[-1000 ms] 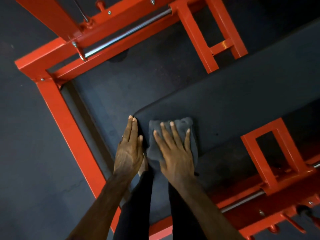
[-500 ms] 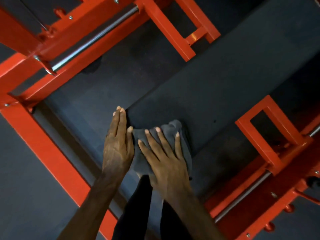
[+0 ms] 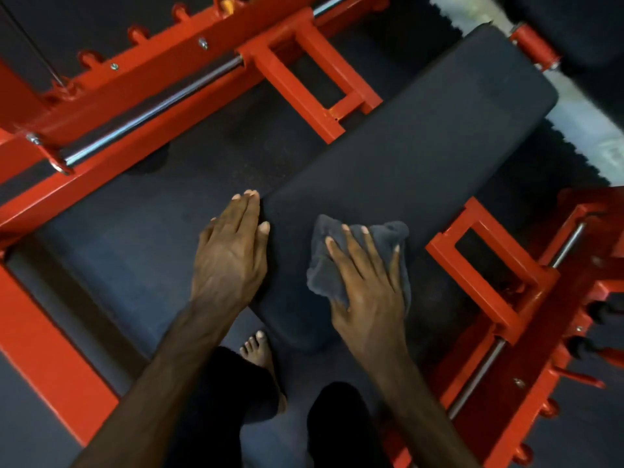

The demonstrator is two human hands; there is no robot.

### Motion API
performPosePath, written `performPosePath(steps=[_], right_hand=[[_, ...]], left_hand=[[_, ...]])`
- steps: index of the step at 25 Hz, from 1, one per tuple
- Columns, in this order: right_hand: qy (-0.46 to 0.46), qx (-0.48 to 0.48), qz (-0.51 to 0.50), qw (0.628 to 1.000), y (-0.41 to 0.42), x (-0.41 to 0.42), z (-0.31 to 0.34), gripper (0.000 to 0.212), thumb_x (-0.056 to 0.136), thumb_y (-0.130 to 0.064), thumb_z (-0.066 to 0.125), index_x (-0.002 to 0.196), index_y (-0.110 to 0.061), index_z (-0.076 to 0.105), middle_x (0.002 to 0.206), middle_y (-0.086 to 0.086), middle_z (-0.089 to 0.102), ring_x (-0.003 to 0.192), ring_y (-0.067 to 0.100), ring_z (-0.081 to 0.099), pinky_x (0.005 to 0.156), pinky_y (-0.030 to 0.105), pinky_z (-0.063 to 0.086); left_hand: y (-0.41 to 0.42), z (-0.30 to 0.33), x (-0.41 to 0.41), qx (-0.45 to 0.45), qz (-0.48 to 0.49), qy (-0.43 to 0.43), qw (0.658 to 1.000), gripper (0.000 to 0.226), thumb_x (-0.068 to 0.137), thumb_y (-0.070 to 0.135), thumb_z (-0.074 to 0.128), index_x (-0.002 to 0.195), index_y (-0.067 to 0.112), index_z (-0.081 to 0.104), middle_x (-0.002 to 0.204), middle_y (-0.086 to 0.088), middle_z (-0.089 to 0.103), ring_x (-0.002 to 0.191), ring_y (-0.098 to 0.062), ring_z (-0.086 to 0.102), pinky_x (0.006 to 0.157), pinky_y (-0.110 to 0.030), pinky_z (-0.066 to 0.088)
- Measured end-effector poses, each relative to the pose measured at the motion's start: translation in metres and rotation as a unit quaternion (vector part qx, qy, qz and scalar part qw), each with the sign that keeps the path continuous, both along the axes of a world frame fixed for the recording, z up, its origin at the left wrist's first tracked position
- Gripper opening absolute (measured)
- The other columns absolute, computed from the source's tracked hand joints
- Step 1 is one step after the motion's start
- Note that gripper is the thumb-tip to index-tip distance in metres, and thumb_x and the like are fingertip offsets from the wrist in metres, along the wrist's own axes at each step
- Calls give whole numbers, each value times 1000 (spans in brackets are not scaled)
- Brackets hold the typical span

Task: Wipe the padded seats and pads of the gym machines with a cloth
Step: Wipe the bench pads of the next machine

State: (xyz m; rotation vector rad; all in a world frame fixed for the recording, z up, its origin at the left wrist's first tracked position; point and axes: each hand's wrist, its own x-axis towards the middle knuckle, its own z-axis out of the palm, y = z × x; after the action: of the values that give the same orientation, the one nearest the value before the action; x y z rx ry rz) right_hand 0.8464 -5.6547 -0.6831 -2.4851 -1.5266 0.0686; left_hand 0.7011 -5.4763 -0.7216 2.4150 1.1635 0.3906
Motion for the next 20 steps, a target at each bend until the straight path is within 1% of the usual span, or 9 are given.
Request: performPosePath(steps=[1,3,5,7,9,13,15,17,20], right_hand=[[-6,8,-16,1000,-9,-11,-1,81,78,-24,64,157,-21,47,168,3,36,159,26,24,124,66,19],[-10,3,63,998,-11,-34,0,78,79,-26,62,156,-21,49,167,3,38,159,26,27,124,66,20],[-26,24,123,992,6,-13,-3,72,82,-25,59,154,-19,52,164,3,43,156,26,32,123,64,24],[-50,44,90,994,9,32,-4,66,85,-23,55,151,-16,55,160,4,49,154,25,38,120,64,30],[-63,72,68,993,-9,49,-11,62,89,-22,53,150,-14,56,158,4,51,153,24,39,119,62,32],[-69,96,161,980,4,36,-17,64,83,-26,59,147,-18,60,157,1,53,152,22,41,122,61,28],[-45,83,135,986,13,64,-14,66,83,-27,54,148,-19,59,158,1,51,153,21,39,123,60,26],[-17,79,119,990,-15,76,-13,69,82,-25,52,150,-18,56,161,2,48,155,23,35,122,63,25],[-27,80,204,975,-29,65,-15,65,86,-25,59,150,-17,56,162,2,46,156,25,34,123,65,24]], left_hand=[[-1,1,6,4,0,7,1000,58,112,40,30,160,10,41,166,-10,42,155,-27,38,116,-58,41],[-2,2,13,19,21,16,999,57,112,42,30,160,13,41,166,-7,43,155,-24,38,114,-56,42],[-4,-1,14,48,47,9,998,54,112,42,34,158,17,45,163,-4,48,152,-22,42,110,-53,43],[-5,-5,16,60,47,-3,997,53,111,42,36,157,19,48,160,-3,52,151,-21,44,108,-52,45],[-3,-10,15,62,50,-3,997,53,110,43,37,156,21,49,158,-2,54,149,-21,47,108,-51,45],[-2,-12,14,72,54,0,996,58,107,48,31,157,25,48,161,4,50,150,-18,45,110,-50,44],[0,-12,17,84,55,-1,995,57,107,47,32,157,24,47,161,2,50,150,-19,45,108,-52,45],[-6,-6,17,72,55,-2,996,55,107,45,35,156,23,49,158,-2,53,149,-20,47,107,-53,47],[-5,-5,16,50,74,-3,996,55,107,47,36,156,27,50,157,-1,54,150,-18,45,109,-51,45]])
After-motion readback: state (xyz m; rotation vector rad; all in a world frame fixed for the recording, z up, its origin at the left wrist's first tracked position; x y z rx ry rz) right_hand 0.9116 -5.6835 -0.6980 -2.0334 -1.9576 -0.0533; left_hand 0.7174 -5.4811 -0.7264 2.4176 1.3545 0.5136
